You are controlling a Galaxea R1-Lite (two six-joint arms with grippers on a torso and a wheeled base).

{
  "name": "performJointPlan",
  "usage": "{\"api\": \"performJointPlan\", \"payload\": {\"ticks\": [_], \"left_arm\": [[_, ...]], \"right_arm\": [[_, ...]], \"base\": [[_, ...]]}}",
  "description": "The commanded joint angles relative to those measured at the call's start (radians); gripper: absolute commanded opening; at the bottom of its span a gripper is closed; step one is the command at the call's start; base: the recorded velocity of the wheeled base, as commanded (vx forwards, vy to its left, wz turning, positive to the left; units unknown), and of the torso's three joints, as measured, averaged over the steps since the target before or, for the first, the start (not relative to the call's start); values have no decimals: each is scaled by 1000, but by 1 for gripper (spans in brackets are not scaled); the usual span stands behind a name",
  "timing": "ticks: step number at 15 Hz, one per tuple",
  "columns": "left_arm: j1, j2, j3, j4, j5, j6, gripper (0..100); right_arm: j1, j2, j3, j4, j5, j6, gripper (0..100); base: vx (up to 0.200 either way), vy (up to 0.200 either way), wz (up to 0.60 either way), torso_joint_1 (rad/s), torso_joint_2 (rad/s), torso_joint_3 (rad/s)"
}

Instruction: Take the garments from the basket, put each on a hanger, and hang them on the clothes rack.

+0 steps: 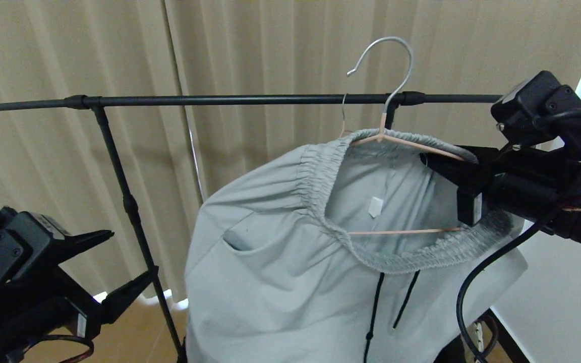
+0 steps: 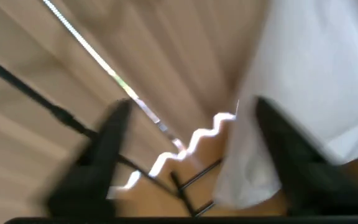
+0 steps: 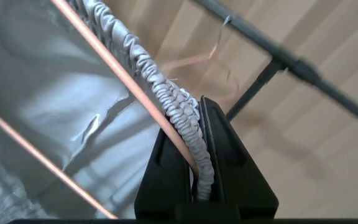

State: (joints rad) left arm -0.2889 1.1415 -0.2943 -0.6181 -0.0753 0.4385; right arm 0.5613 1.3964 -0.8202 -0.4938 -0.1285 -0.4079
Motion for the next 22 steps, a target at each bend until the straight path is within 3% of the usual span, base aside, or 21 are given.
{"api": "performJointPlan", "payload": {"ticks": [1, 5, 8, 11, 16, 22], "left_arm": [[-35, -103, 9, 0, -4, -86, 100], [-16, -212, -13, 18, 2, -294, 100], [8, -273, 7, 32, -4, -307, 100], [5, -286, 44, 1, -6, -299, 100], [5, -270, 63, -12, -11, -290, 100], [4, -256, 55, -14, -35, -296, 100]], "right_arm": [[0, 4, -37, 51, -34, 0, 0], [-20, -7, -71, 196, -111, 50, 0], [-58, -54, -74, 330, -158, 87, 0], [-121, -54, -74, 348, -160, 89, 0], [-130, -37, -117, 377, -158, 90, 0], [-129, -7, -122, 368, -155, 109, 0]], "base": [[0, 0, 0, 0, 0, 0], [0, 0, 0, 0, 0, 0], [0, 0, 0, 0, 0, 0], [0, 0, 0, 0, 0, 0], [0, 0, 0, 0, 0, 0], [0, 200, 0, 2, 3, 2]]}}
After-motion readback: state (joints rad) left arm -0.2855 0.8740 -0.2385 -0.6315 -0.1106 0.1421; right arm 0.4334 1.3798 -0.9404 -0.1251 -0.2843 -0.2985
